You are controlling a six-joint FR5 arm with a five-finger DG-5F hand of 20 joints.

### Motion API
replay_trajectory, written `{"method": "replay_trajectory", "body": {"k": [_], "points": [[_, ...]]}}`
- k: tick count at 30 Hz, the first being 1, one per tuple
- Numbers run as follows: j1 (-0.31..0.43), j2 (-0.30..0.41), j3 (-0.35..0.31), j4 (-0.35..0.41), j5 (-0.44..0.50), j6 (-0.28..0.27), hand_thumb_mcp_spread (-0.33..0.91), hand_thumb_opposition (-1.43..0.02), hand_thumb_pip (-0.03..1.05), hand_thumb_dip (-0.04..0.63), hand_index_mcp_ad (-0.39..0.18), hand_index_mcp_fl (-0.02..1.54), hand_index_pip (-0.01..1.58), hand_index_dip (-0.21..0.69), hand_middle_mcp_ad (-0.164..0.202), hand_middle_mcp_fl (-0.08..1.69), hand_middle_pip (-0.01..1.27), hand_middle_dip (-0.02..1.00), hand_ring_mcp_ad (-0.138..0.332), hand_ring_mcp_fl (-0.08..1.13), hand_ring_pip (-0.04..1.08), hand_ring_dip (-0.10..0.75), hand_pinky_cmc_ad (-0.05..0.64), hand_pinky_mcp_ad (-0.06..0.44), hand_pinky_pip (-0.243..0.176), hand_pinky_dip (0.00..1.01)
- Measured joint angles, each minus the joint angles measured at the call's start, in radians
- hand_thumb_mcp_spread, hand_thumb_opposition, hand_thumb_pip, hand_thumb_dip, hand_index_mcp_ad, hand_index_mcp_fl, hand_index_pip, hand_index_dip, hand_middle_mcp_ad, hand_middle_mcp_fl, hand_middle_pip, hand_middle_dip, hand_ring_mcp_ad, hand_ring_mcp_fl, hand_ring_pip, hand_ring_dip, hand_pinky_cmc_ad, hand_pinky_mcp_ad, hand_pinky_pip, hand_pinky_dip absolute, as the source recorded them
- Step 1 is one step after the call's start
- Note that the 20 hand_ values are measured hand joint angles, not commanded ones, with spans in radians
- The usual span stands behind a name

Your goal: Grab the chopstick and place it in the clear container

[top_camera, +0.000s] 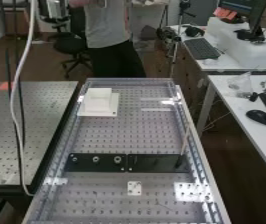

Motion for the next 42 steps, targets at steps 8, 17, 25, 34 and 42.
{"method": "replay_trajectory", "body": {"k": [8, 17, 25, 34, 42], "points": [[-0.007, -0.006, -0.038, 0.044, 0.006, 0.06, 0.15, -0.63, 0.28, 0.014, 0.037, 0.02, 0.05, 0.017, 0.093, 0.01, 0.12, 0.04, 0.208, 0.01, 0.09, 0.028, 0.244, 0.182, -0.105, 0.42], [-0.027, -0.016, -0.093, 0.138, 0.012, 0.172, 0.15, -0.63, 0.29, 0.005, 0.038, 0.02, 0.05, 0.017, 0.093, 0.01, 0.12, 0.04, 0.213, 0.01, 0.09, 0.028, 0.251, 0.183, -0.106, 0.43], [-0.05, -0.031, -0.19, 0.347, 0.042, 0.335, 0.2, -0.65, 0.36, 0.002, 0.037, 0.02, 0.07, 0.091, 0.093, 0.02, 0.14, 0.05, 0.213, 0.01, 0.08, 0.028, 0.251, 0.183, -0.124, 0.43], [-0.064, -0.068, -0.279, 0.559, 0.185, 0.532, 0.23, -0.68, 0.49, 0.054, 0.037, 0.11, 0.09, 0.206, 0.093, 0.21, 0.14, 0.23, 0.215, 0.01, 0.08, 0.028, 0.248, 0.187, -0.143, 0.43], [-0.087, -0.171, -0.292, 0.659, 0.227, 0.734, 0.24, -0.69, 0.6, 0.127, 0.017, 0.15, 0.09, 0.244, 0.091, 0.23, 0.14, 0.41, 0.211, 0.01, 0.08, 0.044, 0.26, 0.195, -0.155, 0.43]]}}
